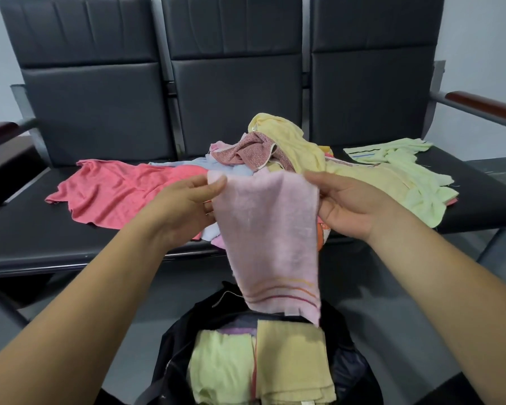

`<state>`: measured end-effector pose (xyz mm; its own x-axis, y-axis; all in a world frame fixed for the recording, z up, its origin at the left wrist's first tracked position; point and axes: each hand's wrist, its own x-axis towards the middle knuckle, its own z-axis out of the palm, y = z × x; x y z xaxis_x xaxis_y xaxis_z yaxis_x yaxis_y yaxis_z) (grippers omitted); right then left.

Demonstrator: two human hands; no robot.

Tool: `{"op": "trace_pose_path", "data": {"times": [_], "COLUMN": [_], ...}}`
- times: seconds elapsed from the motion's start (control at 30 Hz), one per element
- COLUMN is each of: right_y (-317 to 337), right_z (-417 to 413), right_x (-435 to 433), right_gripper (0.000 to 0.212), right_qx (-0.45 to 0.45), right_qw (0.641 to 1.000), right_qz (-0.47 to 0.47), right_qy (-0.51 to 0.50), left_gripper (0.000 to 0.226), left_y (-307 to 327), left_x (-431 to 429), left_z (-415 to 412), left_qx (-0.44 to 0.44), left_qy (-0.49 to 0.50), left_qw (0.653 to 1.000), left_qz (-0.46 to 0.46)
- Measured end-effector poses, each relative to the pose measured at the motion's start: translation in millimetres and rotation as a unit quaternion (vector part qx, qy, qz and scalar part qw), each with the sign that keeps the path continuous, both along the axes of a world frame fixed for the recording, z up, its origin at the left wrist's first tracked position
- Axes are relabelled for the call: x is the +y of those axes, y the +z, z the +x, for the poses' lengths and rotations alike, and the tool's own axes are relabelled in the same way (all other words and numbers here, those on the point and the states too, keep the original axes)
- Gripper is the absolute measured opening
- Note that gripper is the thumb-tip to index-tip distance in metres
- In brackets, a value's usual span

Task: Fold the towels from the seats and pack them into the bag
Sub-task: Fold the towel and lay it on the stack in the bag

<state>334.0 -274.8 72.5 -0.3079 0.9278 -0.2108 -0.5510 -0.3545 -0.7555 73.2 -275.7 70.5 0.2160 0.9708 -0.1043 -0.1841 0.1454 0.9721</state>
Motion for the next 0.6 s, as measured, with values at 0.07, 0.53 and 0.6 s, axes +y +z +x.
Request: {"op": "trace_pose_path", "data": {"times": [0.07, 0.53, 0.6], "right_y": [-2.5, -0.6, -0.4], "right_z": [2.3, 5.8, 6.8], "right_x": [1.0, -2.1, -2.1], "right_gripper": [0.034, 0.032, 0.035], "right_qx": [-0.118, -0.035, -0.085], "right_qw": [0.992, 0.999, 0.995], "right_qz": [0.033, 0.025, 0.05], "right_qy": [-0.009, 0.009, 0.005], "left_gripper": [0.042, 0.014, 0.014], "left_y": [-2.5, -4.9, -5.3], "left_x": [-0.8, -0.7, -0.7], "left_z": [-1.2, -2.2, -2.0], "left_qx": [0.002, 0.06, 0.034], "left_qy": [-0.021, 0.052, 0.044], "left_qw": [0.999, 0.996, 0.998], "left_qz": [0.033, 0.031, 0.042]}}
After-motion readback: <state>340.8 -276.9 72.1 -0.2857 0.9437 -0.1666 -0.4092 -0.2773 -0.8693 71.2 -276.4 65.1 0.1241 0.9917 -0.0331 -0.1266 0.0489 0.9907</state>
